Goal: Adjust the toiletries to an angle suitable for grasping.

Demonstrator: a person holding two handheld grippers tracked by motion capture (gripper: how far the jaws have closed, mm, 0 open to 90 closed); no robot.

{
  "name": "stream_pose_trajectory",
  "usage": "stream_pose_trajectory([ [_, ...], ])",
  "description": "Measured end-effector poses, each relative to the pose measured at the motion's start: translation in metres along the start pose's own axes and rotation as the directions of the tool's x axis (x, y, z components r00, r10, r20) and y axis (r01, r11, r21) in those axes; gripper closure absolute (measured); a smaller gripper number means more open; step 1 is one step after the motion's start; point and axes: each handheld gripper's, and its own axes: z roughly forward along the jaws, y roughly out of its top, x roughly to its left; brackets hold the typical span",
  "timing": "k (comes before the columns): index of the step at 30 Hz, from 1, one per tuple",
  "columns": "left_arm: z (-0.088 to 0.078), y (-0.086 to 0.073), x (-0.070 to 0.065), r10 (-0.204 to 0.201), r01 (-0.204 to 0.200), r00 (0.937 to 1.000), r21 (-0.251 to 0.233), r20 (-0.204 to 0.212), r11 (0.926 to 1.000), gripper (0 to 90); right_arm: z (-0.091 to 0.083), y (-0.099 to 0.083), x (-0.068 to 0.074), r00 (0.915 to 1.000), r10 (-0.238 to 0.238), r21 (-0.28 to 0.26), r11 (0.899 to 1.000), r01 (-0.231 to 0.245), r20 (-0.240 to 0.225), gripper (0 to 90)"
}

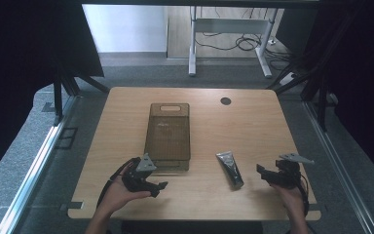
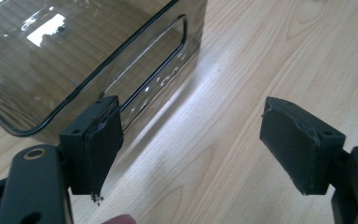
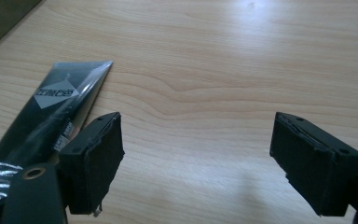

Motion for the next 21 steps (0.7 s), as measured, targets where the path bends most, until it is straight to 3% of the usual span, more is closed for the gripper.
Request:
stream_pose_trajectory([
  [4, 0.003, -0.002, -0.001, 0.009, -0.008, 0.9996, 0.018, -0.026, 0.9998, 21.3, -0.008, 0.002, -0.002, 0.9999, -0.009, -0.025, 1.000, 0.009, -0.006, 19.4],
  [10, 0.005, -0.003, -0.004, 0.001, 0.000, 0.9991, 0.026, -0.043, 0.9997, 21.4, -0.007, 0.005, -0.007, 0.9986, -0.051, -0.016, 0.999, 0.051, -0.014, 28.2],
  [15, 0.006, 0.001, -0.008, 0.011, -0.010, 0.9991, 0.028, -0.041, 0.9996, 21.3, -0.010, 0.003, -0.013, 0.9962, -0.074, -0.013, 0.997, 0.073, -0.047, 38.0],
  [21, 0.007, 0.006, -0.011, 0.032, -0.032, 0.9991, 0.021, -0.026, 0.9993, 21.1, -0.019, 0.000, -0.021, 0.9940, -0.106, 0.011, 0.994, 0.106, -0.027, 46.7],
])
